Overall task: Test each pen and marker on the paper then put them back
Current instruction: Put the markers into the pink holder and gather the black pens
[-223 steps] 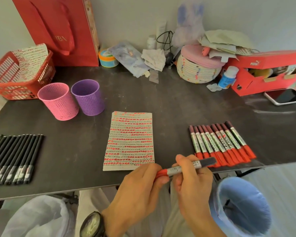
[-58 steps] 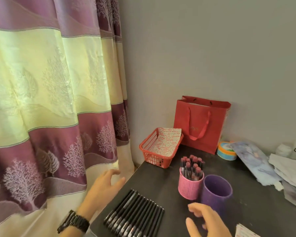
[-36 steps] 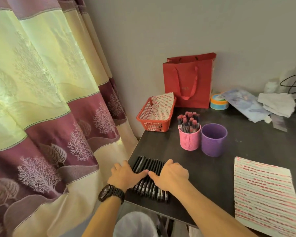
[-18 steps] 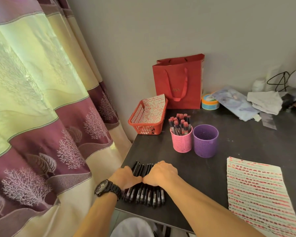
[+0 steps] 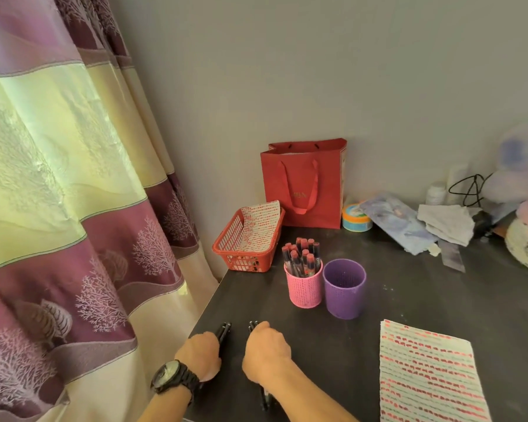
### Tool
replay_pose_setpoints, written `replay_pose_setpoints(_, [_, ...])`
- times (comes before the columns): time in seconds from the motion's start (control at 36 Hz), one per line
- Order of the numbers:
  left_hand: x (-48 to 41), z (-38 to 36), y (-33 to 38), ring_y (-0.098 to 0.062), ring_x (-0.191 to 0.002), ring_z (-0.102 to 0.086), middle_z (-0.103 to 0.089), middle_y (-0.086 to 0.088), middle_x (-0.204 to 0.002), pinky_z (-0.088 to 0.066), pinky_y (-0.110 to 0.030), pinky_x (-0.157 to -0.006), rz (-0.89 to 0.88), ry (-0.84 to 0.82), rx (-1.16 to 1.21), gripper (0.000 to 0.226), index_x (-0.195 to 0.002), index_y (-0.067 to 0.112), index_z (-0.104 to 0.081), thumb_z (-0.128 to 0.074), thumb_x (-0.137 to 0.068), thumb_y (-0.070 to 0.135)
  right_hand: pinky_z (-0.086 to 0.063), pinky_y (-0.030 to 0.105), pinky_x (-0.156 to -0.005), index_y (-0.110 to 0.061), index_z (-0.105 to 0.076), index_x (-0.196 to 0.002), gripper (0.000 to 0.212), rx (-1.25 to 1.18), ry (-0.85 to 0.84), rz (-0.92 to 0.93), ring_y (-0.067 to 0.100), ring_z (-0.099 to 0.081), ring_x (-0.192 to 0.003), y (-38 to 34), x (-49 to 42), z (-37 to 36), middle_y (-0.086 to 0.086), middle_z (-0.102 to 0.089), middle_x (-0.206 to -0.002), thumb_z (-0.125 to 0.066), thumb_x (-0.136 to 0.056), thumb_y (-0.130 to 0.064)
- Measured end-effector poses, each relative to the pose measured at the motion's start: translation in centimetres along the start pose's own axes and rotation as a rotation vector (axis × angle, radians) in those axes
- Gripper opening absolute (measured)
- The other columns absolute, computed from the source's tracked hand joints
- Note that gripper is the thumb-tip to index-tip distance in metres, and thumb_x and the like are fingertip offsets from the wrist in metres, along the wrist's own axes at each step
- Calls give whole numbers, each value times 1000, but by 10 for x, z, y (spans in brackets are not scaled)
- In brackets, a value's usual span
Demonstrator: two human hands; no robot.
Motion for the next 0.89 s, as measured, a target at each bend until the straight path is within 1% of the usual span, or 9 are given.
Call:
replay_pose_setpoints(0.19, [10, -5, 11, -23, -113, -58, -51, -7, -127, -49, -31, -92, -96, 77, 192, 25, -126, 16, -40, -45, -103, 24, -54, 43, -98, -9, -39, -132, 42, -246, -137, 98, 33, -66, -113, 37, 15, 27, 17, -61, -130, -50, -97, -28])
replay_pose_setpoints(0.22, [10, -6, 14, -21, -108, -59, -52, -4, -120, -47, -28, -87, -116, 78, 248, 21, -122, 17, -39, -44, -104, 25, -56, 44, -94, -10, -41, -128, 37, -349, -165, 95, 33, -69, -105, 48, 20, 31, 16, -64, -126, -50, -96, -26])
replay_pose_setpoints(0.28, [8, -6, 27, -14, -96, -61, -55, 2, -103, -44, -24, -74, -162, 100, 353, 17, -115, 21, -39, -45, -104, 32, -58, 35, -67, -12, -44, -111, 19, -688, -250, 79, 27, -70, -71, 72, 31, 41, 8, -73, -99, -51, -95, -18])
replay_pose_setpoints(0.36, [15, -1, 63, -3, -83, -62, -65, 8, -94, -45, -16, -69, -228, 118, 542, 24, -109, 26, -50, -54, -99, 48, -39, 26, -45, -10, -50, -101, 10, -1107, -278, 108, 19, -50, -45, 119, 54, 66, 8, -67, -73, -59, -96, -10])
replay_pose_setpoints(0.47, [47, 8, 143, -4, -51, -58, -68, 4, -65, -43, -19, -52, -413, 127, 970, 18, -83, 37, -67, -65, -90, 53, -24, 15, -34, -3, -56, -92, 8, -1492, 46, 77, 13, -32, -29, 203, 96, 120, 12, -41, -49, -61, -94, 3])
replay_pose_setpoints(0.56, [86, 11, 213, -15, -41, -46, -52, -2, -50, -36, -24, -42, -527, 54, 1326, 33, -67, 25, -60, -73, -86, 49, -27, 16, -36, -3, -57, -87, 13, -1539, 374, 1, 11, -28, -26, 273, 123, 151, 8, -28, -43, -66, -93, -10])
replay_pose_setpoints(0.72, [159, -10, 345, -12, -41, -52, -53, -1, -44, -47, -20, -51, -623, 92, 1488, 60, -53, 19, -50, -60, -80, 71, -34, 28, -37, -23, -57, -58, 38, -1260, 972, 11, 18, -34, -34, 358, 179, 186, 5, -38, -43, -77, -70, -53])
replay_pose_setpoints(0.81, [185, -23, 389, -9, -44, -55, -56, -4, -50, -45, -16, -50, -677, 106, 1495, 62, -64, 15, -52, -57, -81, 75, -41, 31, -43, -20, -59, -62, 50, -1073, 1108, -11, 16, -43, -41, 378, 196, 185, 3, -46, -44, -77, -73, -66])
replay_pose_setpoints(0.89, [199, -34, 412, -6, -55, -62, -65, 1, -65, -51, -20, -59, -736, 154, 1459, 40, -79, 30, -58, -62, -81, 70, -49, 31, -53, -22, -61, -65, 45, -916, 1159, -6, 17, -53, -47, 392, 202, 176, 3, -59, -52, -68, -78, -65])
Point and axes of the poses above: each hand's wrist, its own x-axis away from the middle knuckle, its own z-axis out of the back of the hand, y = z × x, the point moved 5 cm from there along -x, towards the middle knuckle
